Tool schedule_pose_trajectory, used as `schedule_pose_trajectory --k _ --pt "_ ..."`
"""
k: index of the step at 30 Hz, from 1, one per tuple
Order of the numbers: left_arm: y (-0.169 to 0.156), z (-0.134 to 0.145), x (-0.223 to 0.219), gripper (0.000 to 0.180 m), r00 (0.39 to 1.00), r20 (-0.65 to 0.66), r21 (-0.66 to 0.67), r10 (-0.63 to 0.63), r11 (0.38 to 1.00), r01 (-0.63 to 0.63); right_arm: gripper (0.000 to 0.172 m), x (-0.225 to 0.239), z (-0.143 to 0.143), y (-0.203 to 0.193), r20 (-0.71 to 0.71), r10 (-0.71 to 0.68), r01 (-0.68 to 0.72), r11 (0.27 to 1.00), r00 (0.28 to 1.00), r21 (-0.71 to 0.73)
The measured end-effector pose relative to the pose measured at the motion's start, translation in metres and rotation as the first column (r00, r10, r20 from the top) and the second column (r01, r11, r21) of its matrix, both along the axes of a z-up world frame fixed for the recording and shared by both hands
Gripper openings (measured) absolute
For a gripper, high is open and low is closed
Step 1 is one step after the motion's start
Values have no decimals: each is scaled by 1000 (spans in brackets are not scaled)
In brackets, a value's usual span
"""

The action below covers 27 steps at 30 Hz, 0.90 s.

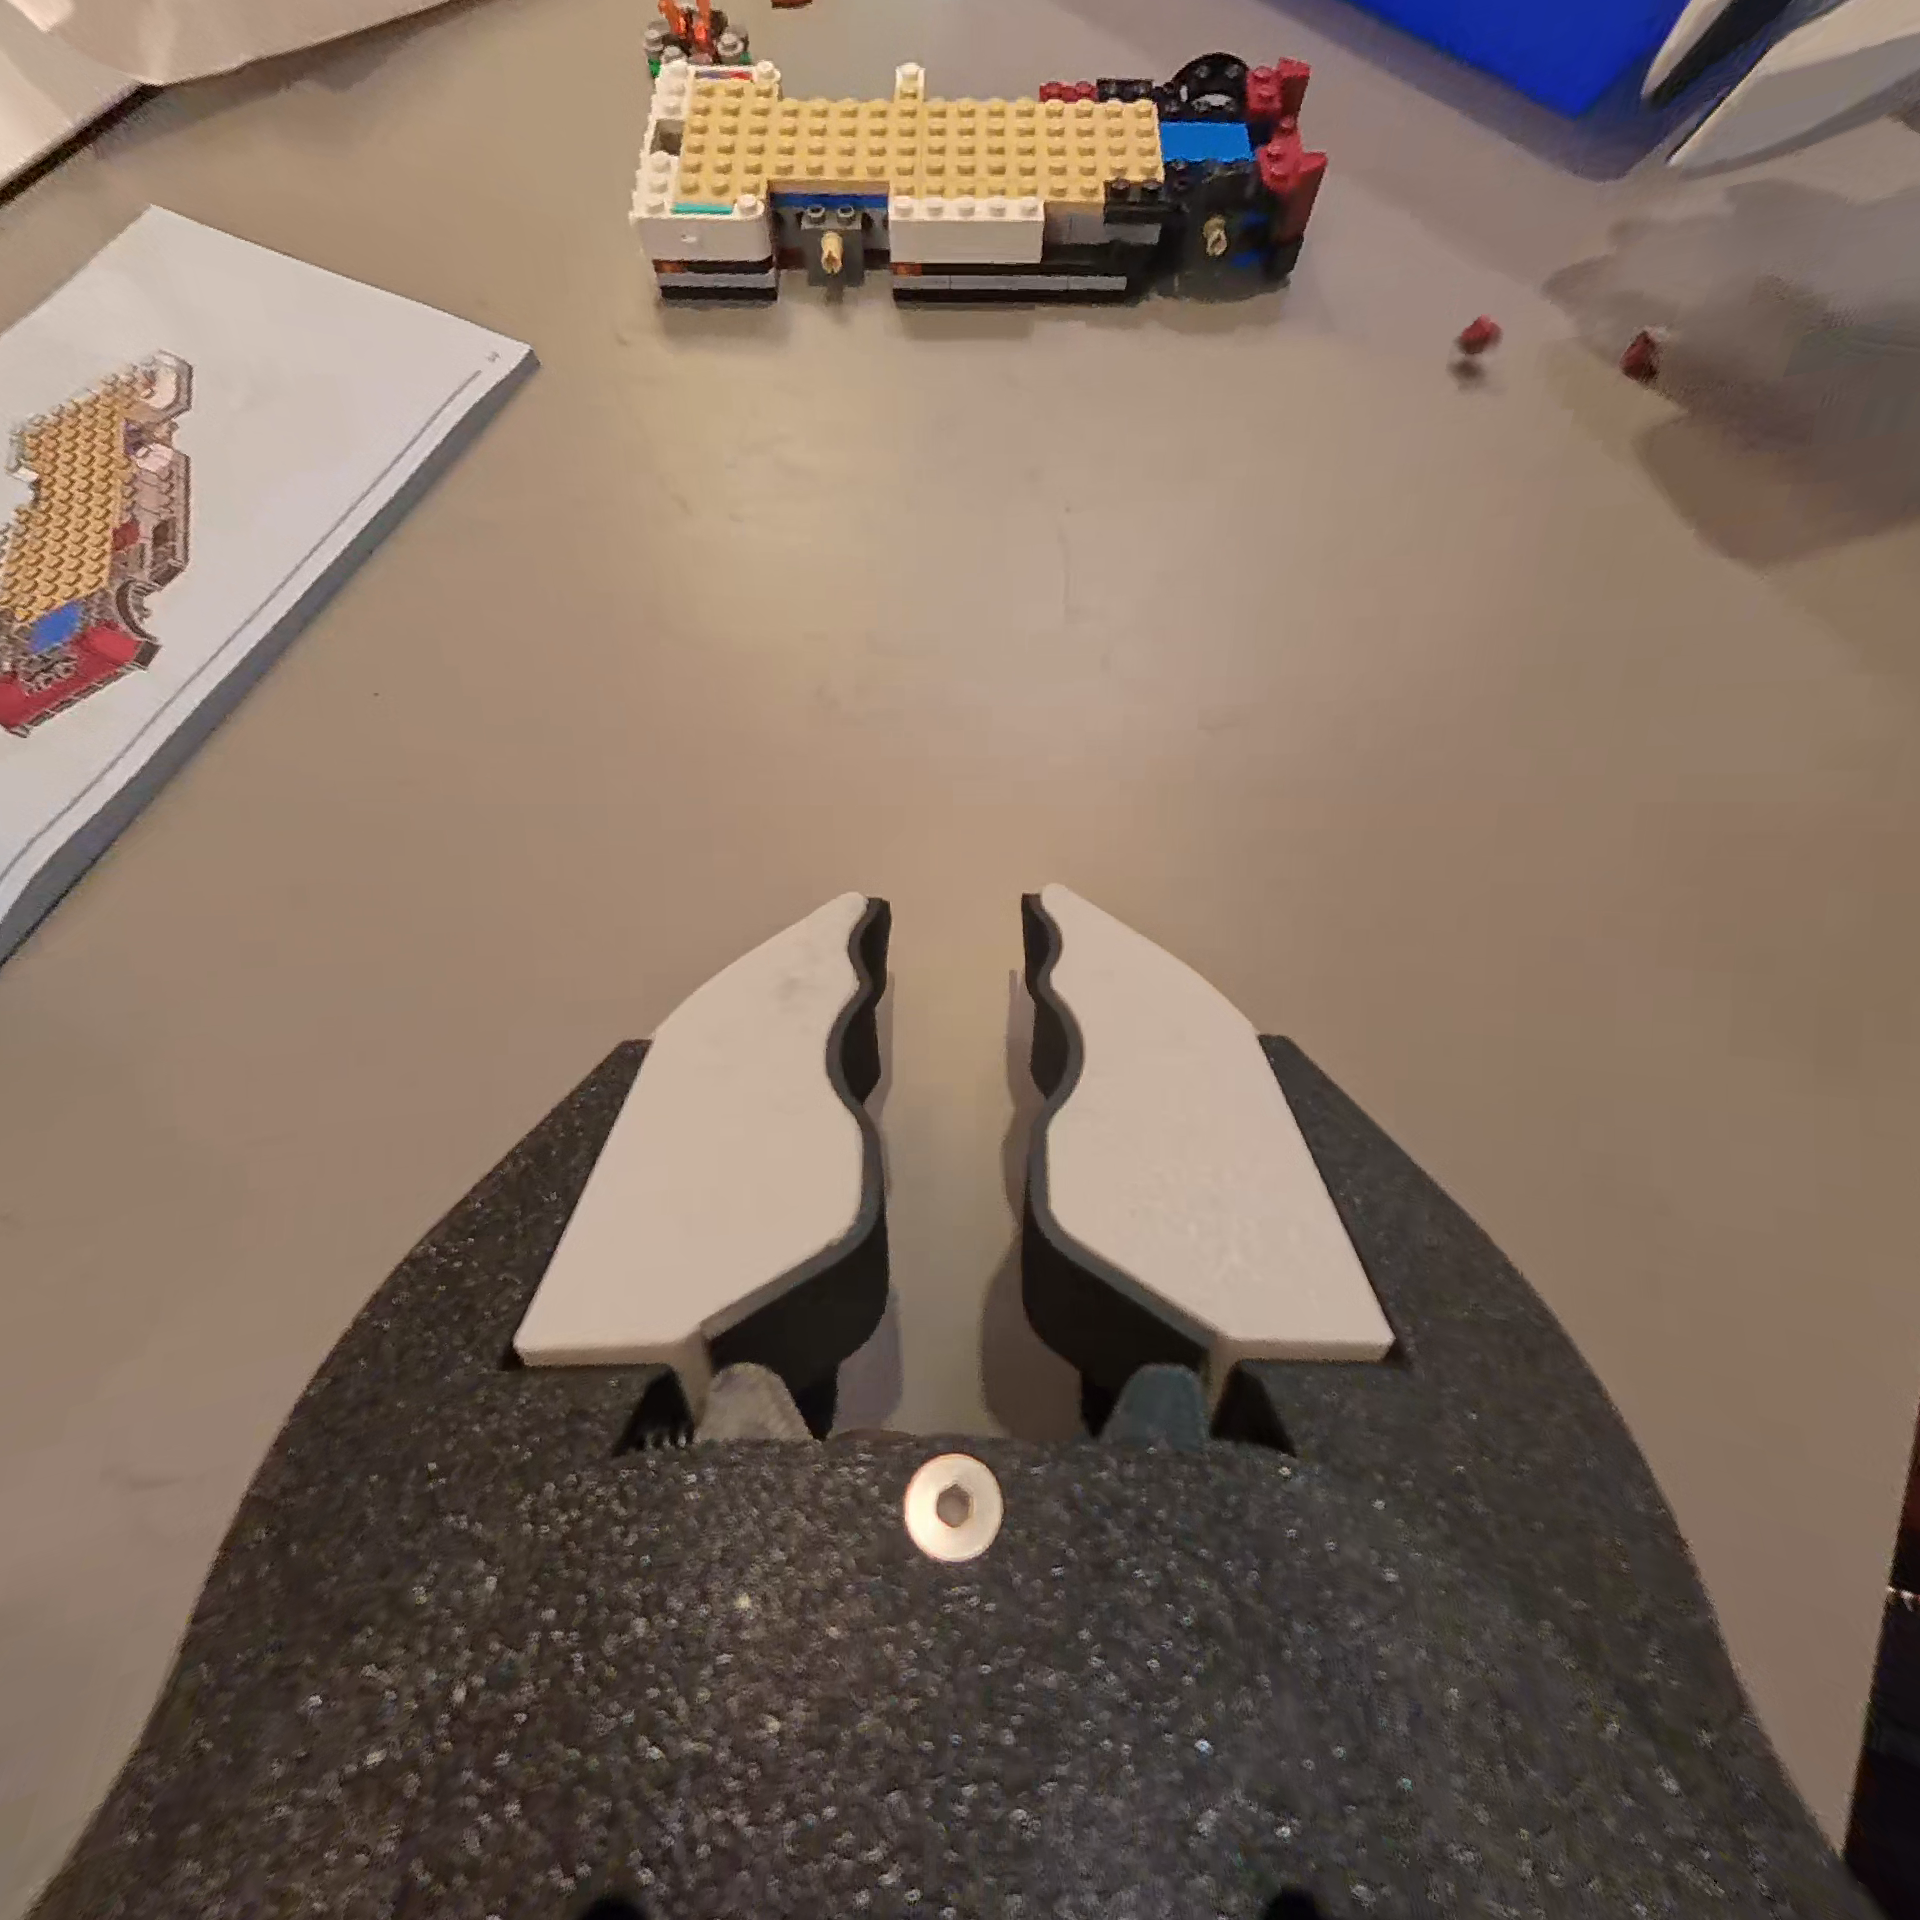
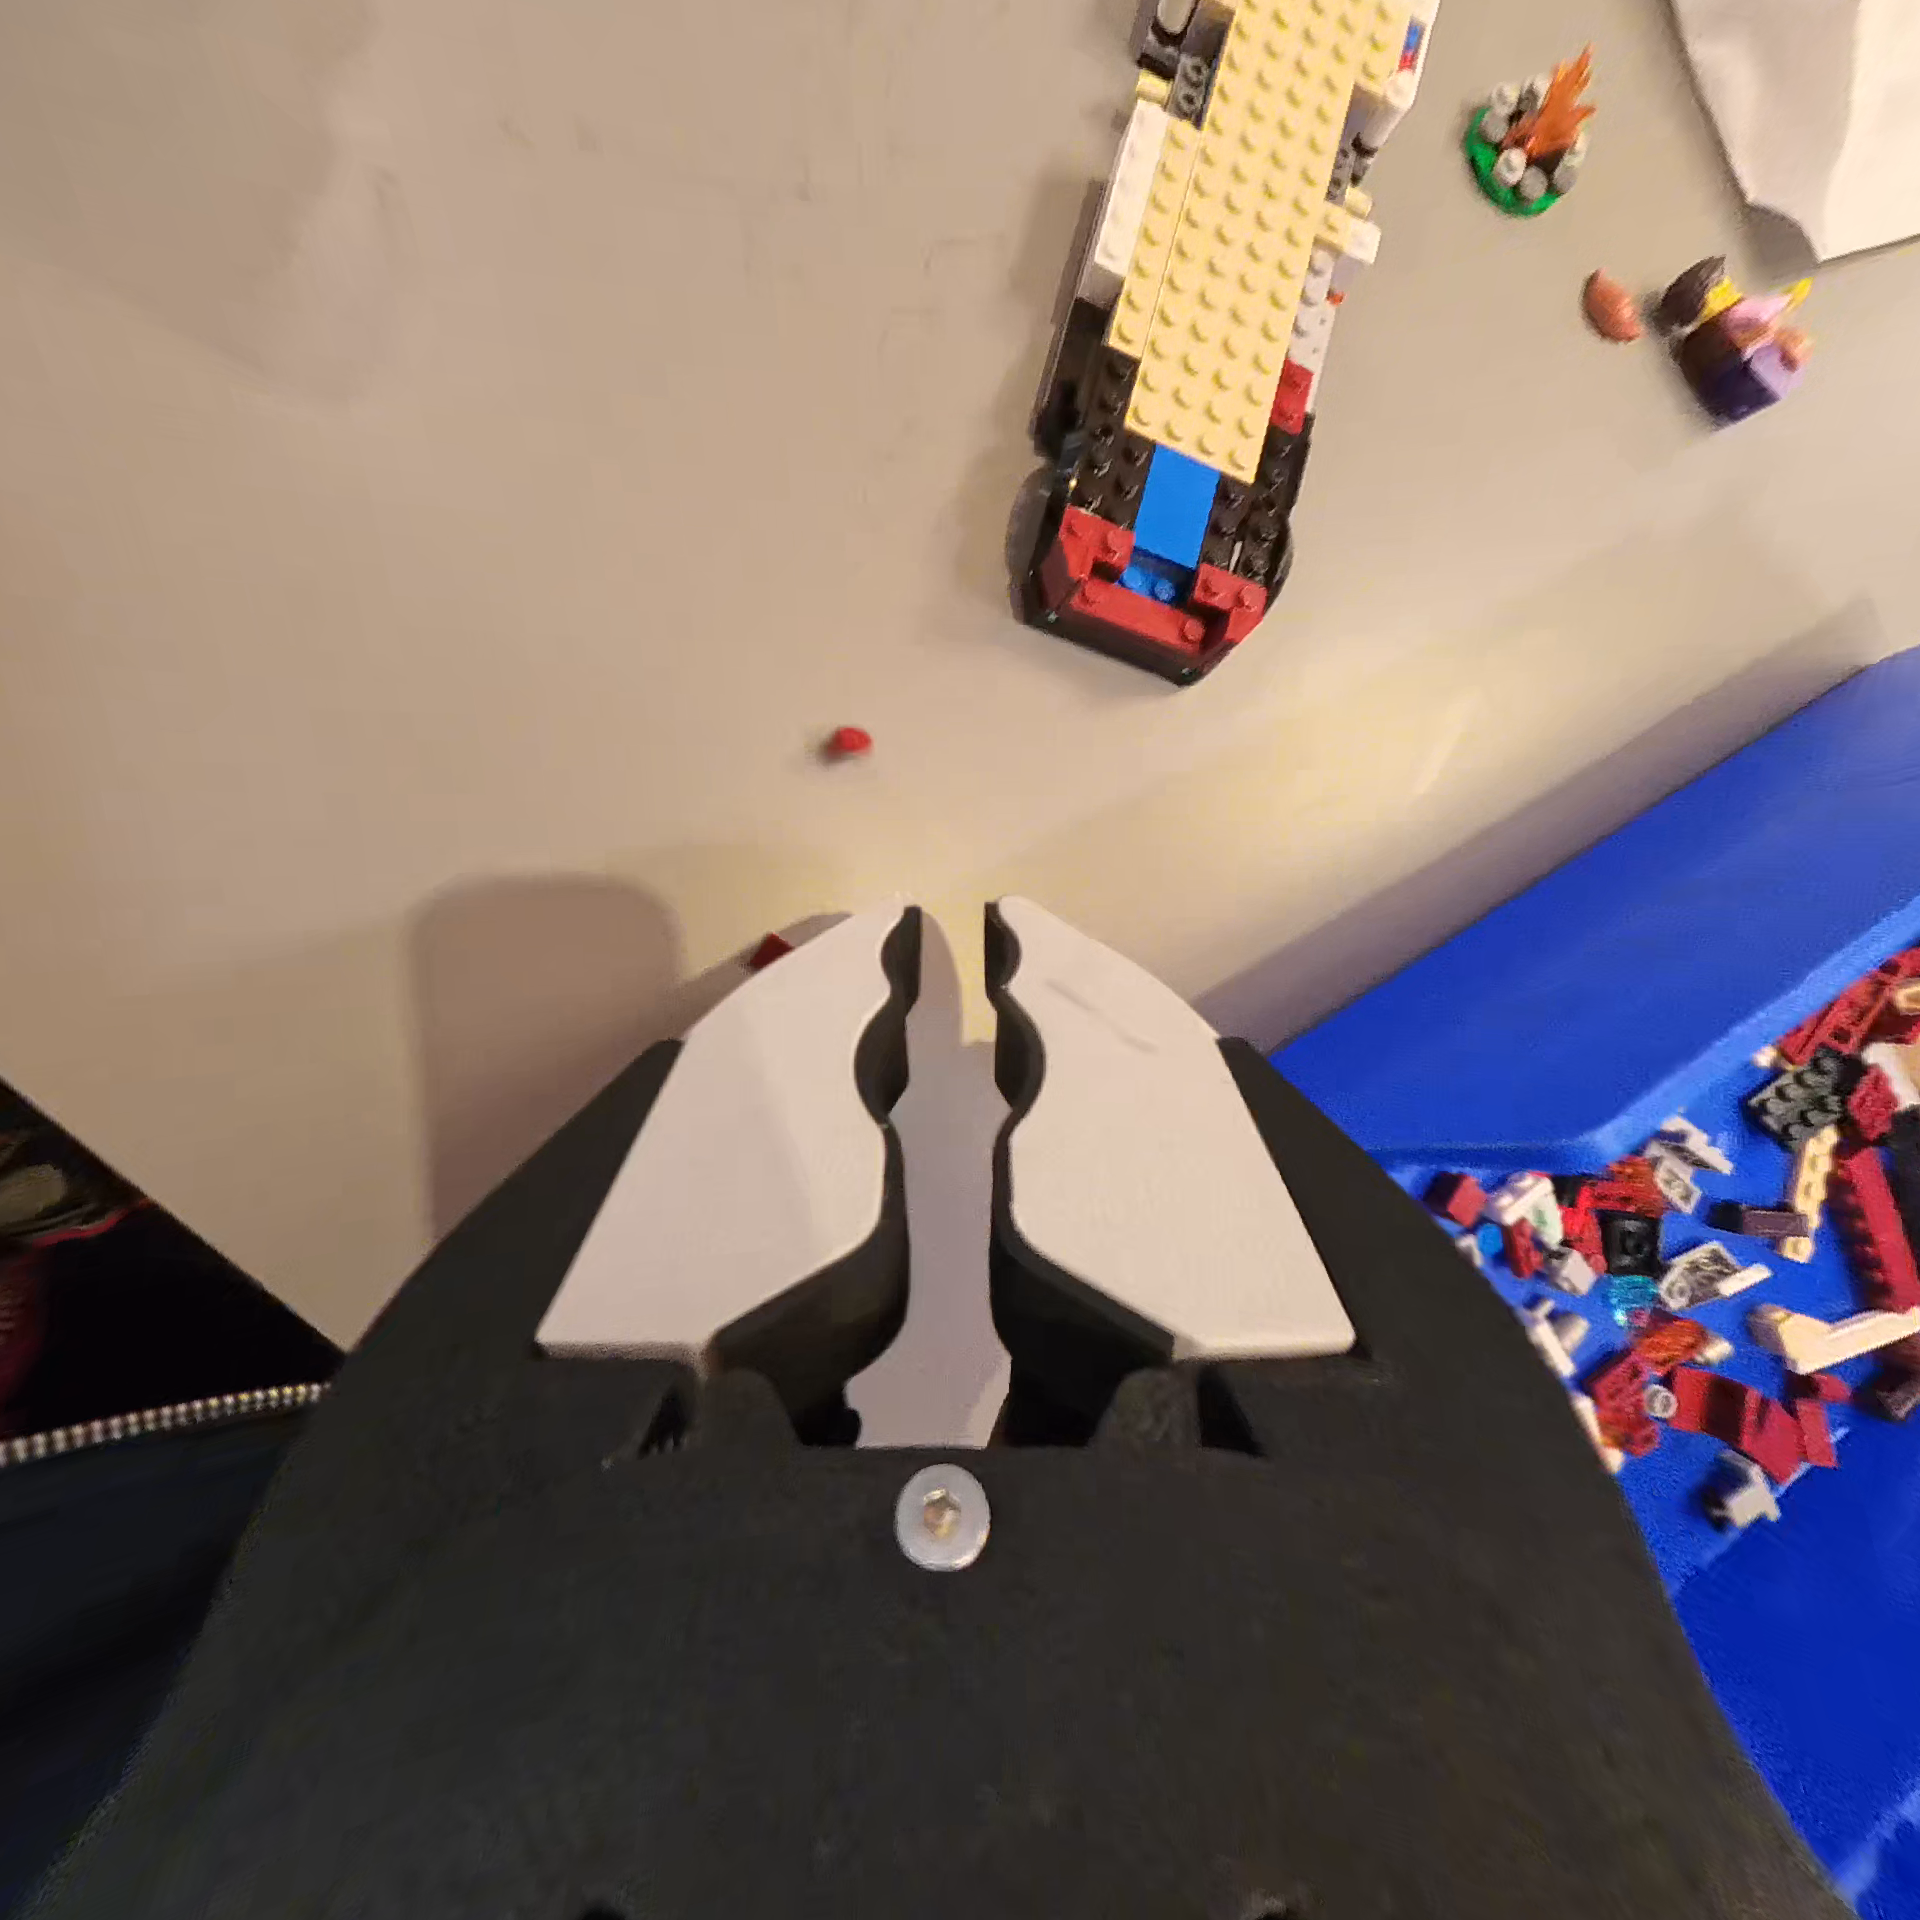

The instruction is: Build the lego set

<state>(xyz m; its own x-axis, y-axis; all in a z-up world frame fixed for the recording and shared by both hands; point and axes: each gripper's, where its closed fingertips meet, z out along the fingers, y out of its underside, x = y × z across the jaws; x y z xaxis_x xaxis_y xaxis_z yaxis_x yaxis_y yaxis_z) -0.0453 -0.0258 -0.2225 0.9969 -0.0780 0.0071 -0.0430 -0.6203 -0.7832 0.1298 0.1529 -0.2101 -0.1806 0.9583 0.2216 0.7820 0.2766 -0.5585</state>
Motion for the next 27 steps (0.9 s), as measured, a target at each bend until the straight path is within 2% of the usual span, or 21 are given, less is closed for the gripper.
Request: schedule_pose_trajectory --k 3,6,10,15,18,22,27 --pt "3 -1 3 25 1000 -7 -7 9 1000 -10 28 -16 -2 -4 1 -23 23 1000 1000 -5" --pt "2 1 15 25 1000 7 7 12 1000 -12 31 -22 -10 -22 60 54 -51 997 997 -56" --pt "-5 3 28 25 1000 14 22 23 999 -23 23 -14 -18 -47 87 157 -142 978 984 -154" --pt "-7 2 31 25 999 27 11 28 1000 -28 15 -16 -33 -55 109 199 -185 974 974 -128" --pt "-6 -1 31 25 999 31 -10 28 1000 -27 8 -24 -33 -57 98 201 -188 974 975 -126" --pt "-5 -1 30 25 999 37 -12 35 999 -34 8 -30 -33 -62 90 224 -214 970 970 -111" --pt "-3 2 21 25 996 60 8 67 998 -67 7 -56 -32 -95 48 300 -291 946 953 -143"
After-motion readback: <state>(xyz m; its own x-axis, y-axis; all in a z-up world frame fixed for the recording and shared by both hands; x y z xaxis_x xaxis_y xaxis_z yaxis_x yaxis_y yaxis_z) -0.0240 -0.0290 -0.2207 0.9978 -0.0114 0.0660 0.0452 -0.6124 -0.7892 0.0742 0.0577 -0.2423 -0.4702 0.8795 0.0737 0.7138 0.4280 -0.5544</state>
